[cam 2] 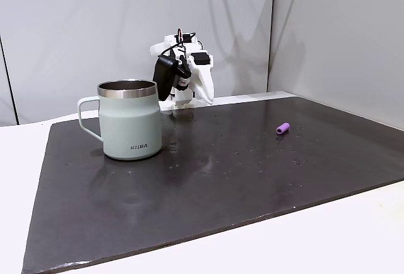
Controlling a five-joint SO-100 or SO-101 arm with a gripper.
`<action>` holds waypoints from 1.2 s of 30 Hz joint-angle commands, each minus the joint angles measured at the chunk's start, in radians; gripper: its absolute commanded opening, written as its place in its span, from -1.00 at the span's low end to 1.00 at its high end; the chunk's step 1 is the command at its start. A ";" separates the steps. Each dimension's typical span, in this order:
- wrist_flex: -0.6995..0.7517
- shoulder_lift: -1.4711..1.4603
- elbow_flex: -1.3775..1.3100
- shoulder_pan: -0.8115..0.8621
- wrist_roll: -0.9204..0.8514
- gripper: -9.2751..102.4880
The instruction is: Grasp a pengrip and put it in the cup.
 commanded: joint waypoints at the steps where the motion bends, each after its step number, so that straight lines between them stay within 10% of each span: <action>1: -0.002 0.020 -0.002 -0.014 -0.018 -0.84; 20: -0.064 -0.023 -0.052 0.011 -0.012 -0.84; 36: -0.245 -1.255 -0.784 -0.041 0.006 -0.84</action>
